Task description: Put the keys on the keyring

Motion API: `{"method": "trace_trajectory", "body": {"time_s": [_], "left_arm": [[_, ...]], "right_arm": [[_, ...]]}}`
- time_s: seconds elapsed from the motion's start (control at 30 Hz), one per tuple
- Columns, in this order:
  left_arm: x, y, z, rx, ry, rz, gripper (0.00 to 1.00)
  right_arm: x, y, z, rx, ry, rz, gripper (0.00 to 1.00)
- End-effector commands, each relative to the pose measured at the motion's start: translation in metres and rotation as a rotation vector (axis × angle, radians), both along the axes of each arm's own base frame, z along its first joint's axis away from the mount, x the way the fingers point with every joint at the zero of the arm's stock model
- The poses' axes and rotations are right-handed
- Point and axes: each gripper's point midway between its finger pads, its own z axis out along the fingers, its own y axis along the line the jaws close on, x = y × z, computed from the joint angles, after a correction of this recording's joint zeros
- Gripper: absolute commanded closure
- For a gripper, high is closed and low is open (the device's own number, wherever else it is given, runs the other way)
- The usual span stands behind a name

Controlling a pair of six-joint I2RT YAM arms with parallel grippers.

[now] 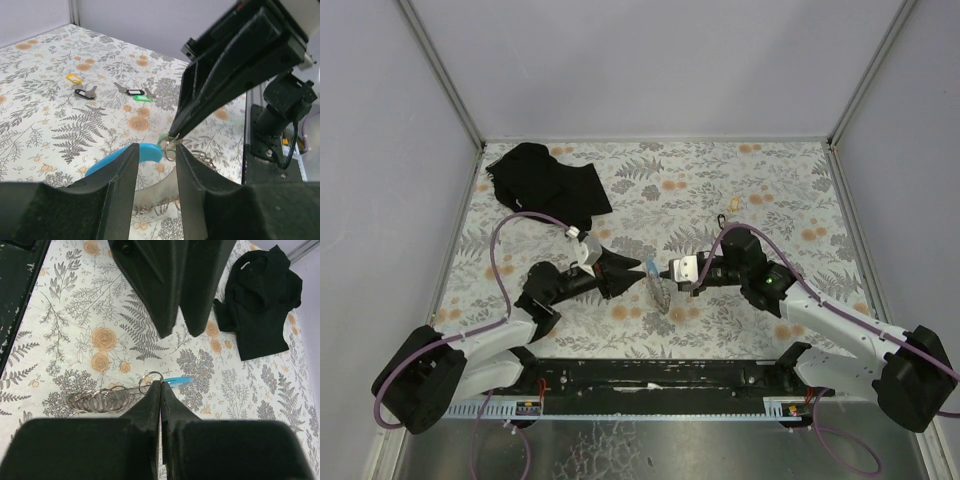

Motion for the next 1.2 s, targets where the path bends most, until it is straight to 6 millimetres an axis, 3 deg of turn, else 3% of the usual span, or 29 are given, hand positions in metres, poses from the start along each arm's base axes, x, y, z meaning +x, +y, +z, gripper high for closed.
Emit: {"method": "trace_trajectory", "body": {"time_s": [0.0,0.23,0.4,0.8,1.17], "left_arm": [[-0.015,-0.001,-0.014,0.102,-0.073,-0.076,0.65],[-0.031,-0.014,-0.018,0.168,-0.166,-0.146,0.65],[-0.024,-0.018,-0.019,0.208,-0.178,-0.114,0.65],[-0.031,-0.025,-0.026,0.109,-0.042,-0.138,0.6],[-0.036,-0.013,-0.023,0.022,0.14,-0.072,0.54]], "right_arm": [[0.001,0.01,0.033,0.066,-0.008,0.016,1.0],[0.003,0.013,0.041,0.068,0.048,-0.003,1.0],[0.003,0.014,0.044,0.07,0.07,-0.01,1.0],[0.004,0.015,0.043,0.081,0.106,-0.027,1.0],[0.012,0.015,0.043,0.099,0.112,-0.078,1.0]]}}
